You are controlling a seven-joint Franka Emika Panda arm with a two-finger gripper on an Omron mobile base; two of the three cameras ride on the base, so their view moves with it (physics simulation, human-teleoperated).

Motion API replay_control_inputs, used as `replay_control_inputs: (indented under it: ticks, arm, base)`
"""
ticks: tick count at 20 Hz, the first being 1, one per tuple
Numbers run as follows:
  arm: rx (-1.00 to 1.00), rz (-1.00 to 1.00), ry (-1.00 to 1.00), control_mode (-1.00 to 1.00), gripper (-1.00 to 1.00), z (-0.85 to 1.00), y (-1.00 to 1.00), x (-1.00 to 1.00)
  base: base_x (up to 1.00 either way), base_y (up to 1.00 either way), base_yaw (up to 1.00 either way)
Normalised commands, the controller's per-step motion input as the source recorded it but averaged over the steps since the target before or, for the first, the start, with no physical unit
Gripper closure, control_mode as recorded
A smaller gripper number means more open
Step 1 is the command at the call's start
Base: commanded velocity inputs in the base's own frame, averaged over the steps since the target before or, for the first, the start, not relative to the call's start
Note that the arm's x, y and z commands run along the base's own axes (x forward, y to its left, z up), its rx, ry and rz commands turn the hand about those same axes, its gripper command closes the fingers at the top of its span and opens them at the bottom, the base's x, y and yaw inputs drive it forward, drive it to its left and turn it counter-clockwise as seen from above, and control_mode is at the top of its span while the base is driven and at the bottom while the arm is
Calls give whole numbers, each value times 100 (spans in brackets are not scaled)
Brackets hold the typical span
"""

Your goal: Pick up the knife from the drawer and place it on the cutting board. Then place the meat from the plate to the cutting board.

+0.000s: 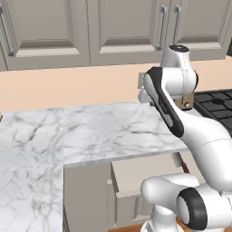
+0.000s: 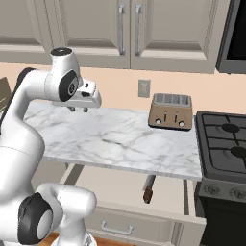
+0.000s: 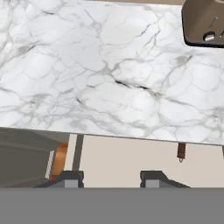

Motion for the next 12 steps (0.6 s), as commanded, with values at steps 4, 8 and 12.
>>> replay_control_inputs:
  ticks: [4, 8, 12]
  arm:
    - [0, 0, 0, -100, -100, 0, -2, -4]
    - [1, 0, -7, -100, -100, 2, -4, -27]
    - [1, -2, -1, -100, -100, 2, -2, -40]
  base:
    - [0, 0, 0]
    - [0, 0, 0]
    - [0, 0, 0]
